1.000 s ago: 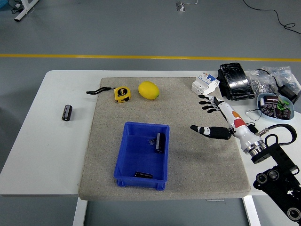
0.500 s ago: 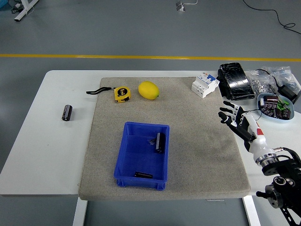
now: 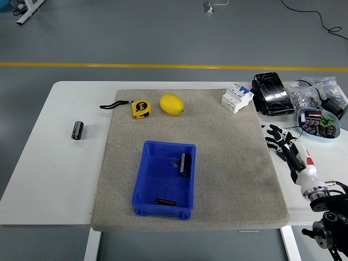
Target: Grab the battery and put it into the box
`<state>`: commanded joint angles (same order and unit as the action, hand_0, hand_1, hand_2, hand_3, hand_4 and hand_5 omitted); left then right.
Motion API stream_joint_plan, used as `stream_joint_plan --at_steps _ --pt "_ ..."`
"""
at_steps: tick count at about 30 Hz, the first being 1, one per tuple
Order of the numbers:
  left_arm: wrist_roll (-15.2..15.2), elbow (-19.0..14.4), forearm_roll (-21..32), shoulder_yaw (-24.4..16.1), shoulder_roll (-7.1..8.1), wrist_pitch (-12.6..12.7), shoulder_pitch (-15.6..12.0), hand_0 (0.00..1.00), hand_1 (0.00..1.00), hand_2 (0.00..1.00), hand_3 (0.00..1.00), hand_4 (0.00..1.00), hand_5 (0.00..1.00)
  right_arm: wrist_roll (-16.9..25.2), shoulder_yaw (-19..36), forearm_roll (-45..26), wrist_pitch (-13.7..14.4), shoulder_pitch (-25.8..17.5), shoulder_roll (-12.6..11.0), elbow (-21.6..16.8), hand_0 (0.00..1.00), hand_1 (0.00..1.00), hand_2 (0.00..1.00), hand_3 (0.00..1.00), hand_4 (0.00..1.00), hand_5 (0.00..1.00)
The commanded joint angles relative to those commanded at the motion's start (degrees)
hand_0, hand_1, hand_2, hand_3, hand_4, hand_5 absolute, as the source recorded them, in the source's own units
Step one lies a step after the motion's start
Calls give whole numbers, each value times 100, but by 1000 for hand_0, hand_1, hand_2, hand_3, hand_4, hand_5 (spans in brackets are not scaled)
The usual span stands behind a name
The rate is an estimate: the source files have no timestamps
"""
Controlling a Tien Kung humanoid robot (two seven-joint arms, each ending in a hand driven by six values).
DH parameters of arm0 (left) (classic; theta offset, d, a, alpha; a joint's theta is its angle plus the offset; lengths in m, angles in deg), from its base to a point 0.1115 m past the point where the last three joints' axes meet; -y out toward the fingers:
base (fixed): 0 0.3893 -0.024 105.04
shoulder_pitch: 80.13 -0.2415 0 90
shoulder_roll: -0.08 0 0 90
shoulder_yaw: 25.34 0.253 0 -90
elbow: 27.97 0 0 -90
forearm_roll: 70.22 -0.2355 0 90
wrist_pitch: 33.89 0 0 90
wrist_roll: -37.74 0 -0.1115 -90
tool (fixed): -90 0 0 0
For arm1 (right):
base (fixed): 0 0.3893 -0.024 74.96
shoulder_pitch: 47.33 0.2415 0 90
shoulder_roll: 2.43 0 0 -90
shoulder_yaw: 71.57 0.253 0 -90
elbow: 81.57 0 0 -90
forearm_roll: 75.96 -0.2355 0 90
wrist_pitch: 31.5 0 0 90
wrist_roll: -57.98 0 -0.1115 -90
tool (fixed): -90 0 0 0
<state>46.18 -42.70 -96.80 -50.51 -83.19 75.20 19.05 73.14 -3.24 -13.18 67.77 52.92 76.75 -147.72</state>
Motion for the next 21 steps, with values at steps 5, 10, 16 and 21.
stream_joint_plan --at_steps 5,10,16,21 --pt "-4 -1 17 6 -1 4 4 726 669 700 625 662 640 13 50 5 50 -6 0 22 836 817 850 863 998 806" --pt "-1 -1 5 1 -4 4 5 725 668 700 625 662 640 19 48 1 84 -8 12 38 857 836 868 888 998 818" --pt "4 -2 -12 -5 -5 -1 7 725 668 700 624 662 640 17 43 -26 103 -21 17 63 860 841 874 900 998 819" --pt "8 -4 -21 -7 -6 -3 8 726 669 700 624 662 640 26 44 -62 133 -24 22 83 872 851 883 911 998 821"
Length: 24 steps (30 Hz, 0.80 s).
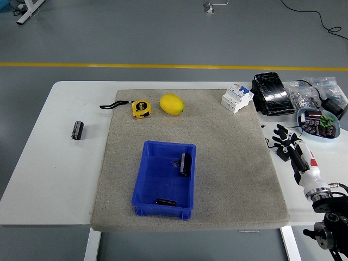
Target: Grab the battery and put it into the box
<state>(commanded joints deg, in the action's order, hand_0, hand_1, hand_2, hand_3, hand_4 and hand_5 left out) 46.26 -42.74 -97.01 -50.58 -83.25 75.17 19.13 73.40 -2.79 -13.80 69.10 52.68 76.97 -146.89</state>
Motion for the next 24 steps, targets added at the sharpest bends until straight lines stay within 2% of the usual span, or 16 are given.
stream_joint_plan --at_steps 24 --pt "35 -9 -79 -35 -8 -11 -49 725 669 702 623 659 640 21 -4 -146 44 -60 7 56 881 855 889 923 998 833"
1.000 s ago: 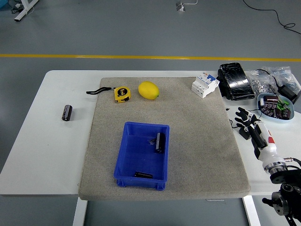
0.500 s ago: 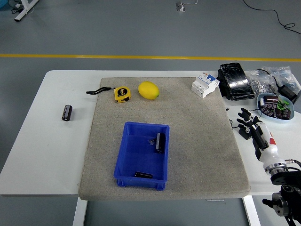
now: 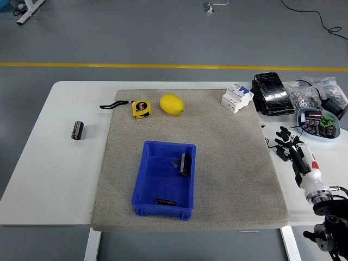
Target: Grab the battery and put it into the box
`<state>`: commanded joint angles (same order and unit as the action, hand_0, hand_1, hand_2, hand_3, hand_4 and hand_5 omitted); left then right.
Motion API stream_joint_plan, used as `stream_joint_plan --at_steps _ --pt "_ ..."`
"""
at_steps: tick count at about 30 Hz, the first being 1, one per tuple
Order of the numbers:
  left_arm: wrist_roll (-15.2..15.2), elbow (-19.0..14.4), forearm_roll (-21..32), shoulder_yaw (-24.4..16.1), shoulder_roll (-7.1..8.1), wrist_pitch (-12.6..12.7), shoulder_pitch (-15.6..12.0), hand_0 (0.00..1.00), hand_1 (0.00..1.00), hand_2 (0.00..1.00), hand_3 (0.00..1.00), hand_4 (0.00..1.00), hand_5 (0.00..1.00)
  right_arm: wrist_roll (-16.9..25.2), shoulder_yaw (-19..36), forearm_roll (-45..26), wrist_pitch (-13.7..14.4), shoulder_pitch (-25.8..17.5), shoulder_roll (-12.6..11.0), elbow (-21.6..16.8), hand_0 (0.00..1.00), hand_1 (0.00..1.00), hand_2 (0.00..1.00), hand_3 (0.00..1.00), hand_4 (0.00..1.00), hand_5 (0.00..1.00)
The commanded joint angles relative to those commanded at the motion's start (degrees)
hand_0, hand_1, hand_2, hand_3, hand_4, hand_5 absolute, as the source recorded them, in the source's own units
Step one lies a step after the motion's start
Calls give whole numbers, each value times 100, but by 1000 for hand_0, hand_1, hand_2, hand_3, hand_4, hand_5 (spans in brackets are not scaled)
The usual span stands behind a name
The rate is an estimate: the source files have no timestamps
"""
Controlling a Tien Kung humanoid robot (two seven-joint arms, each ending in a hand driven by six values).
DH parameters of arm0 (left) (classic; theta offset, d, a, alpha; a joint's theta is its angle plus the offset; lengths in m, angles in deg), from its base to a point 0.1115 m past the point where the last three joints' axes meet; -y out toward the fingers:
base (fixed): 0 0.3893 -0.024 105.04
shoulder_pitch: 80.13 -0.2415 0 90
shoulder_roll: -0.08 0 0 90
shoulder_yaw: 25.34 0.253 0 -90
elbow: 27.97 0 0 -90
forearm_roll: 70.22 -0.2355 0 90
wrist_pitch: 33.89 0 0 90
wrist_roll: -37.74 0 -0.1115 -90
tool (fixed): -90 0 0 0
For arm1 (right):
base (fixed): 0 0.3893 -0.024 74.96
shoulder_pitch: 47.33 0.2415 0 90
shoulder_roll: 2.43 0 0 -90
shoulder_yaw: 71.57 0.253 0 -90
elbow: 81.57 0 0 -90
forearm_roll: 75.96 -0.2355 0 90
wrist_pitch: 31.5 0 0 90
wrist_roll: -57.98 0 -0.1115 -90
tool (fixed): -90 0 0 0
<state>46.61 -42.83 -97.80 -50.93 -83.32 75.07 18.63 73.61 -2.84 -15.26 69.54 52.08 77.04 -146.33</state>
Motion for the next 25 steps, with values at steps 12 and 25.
stream_joint_plan --at_steps 12,25 --pt "-29 0 50 44 1 -7 34 725 669 701 623 657 638 12 115 -62 8 -2 3 10 882 856 890 925 998 836" --pt "-30 3 61 47 -5 -7 30 725 669 701 624 659 638 13 141 -95 0 -8 9 15 881 856 890 925 998 836"
